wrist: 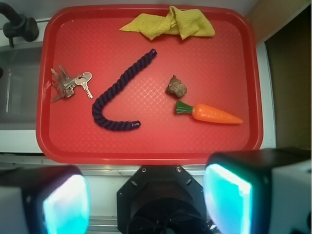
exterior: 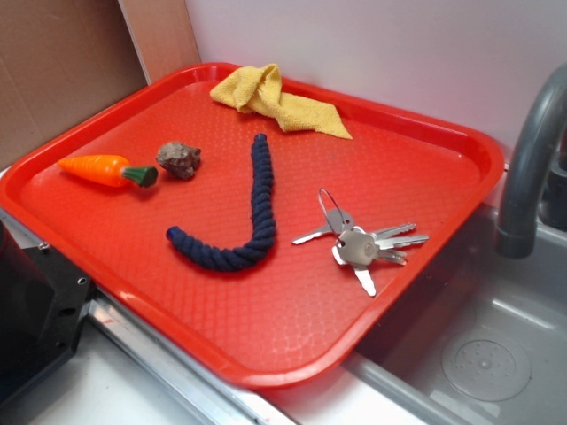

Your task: Grab the silver keys.

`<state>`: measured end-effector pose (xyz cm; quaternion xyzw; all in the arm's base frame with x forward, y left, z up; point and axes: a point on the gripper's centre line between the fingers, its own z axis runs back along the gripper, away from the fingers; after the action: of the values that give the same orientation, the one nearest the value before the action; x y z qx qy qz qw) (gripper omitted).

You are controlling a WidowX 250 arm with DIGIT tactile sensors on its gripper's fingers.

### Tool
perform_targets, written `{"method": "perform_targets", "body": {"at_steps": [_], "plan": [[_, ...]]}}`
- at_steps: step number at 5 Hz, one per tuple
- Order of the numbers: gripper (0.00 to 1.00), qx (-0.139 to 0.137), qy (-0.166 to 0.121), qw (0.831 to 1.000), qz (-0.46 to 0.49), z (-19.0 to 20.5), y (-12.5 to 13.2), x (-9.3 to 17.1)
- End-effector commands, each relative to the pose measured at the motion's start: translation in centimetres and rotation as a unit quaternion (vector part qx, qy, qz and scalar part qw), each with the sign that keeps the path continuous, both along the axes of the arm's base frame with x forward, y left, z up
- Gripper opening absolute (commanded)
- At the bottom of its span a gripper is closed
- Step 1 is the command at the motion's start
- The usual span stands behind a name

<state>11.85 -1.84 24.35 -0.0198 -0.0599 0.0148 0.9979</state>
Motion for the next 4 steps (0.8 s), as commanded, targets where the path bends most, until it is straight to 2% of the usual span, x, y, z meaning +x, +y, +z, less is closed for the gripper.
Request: {"method": "perform_targets", "body": {"at_steps": [1, 2, 3, 4], "plan": [[1.0, 0.0, 0.0, 1.0, 0.0, 0.0, 0.0, 0.0], [1.0, 0.001, 0.0, 0.997, 0.072, -3.5, -4.7, 3.4], [1.0, -0.017, -0.041, 0.985, 0.169, -4.9, -6.6, 5.1], [1.0, -0.069, -0.006, 0.962, 0.263, -8.1, -8.4, 7.3]]}}
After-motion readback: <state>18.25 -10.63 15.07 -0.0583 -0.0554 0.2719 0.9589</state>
